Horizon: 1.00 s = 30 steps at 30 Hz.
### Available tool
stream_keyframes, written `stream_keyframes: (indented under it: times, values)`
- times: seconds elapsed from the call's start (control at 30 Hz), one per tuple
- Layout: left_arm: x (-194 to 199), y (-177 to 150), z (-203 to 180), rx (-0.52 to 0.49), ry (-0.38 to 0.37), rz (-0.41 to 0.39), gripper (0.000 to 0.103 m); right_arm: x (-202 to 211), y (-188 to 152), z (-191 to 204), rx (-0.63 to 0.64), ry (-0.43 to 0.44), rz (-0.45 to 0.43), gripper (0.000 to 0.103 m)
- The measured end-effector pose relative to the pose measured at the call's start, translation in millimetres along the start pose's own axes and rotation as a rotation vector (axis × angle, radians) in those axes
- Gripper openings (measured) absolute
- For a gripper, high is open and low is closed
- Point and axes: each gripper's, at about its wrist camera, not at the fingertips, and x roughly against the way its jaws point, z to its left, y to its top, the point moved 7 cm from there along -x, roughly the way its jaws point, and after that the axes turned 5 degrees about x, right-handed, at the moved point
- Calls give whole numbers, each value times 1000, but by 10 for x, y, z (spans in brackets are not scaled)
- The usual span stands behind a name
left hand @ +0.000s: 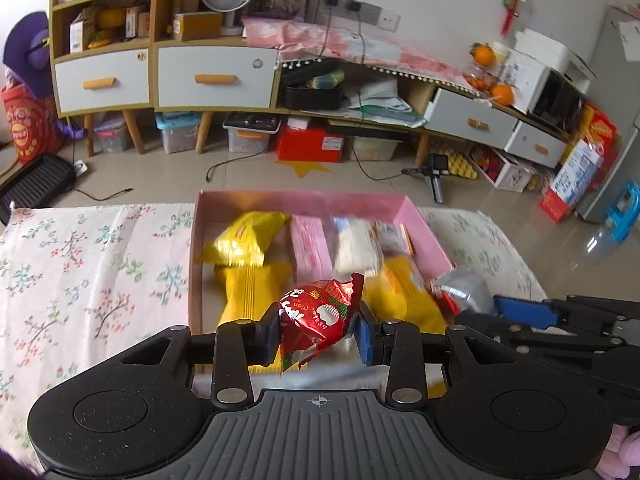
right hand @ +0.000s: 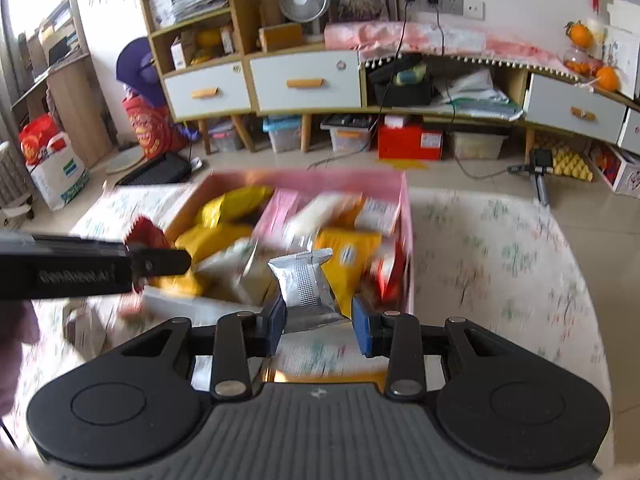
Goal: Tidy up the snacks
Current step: 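Carry the red and silver packets into the pink box, opening both tools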
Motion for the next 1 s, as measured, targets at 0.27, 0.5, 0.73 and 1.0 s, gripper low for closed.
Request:
stream_keyframes:
  times: [0.27,0.5,0.73,1.0]
  values:
    - [-362,316,68,54,-10,14,34,-364,263,-235,-10,-47,-11,33]
    - [-687,388,124,83,-10,34,35,-630,264,-350,-35,-85,22,33]
    - [-816,437,161,109,-33,22,39,-712,292,-445,-75,-111,15,35]
    - [-721,404,170,102,-24,9,61,-640,312,-486,-111,-120,-1,60]
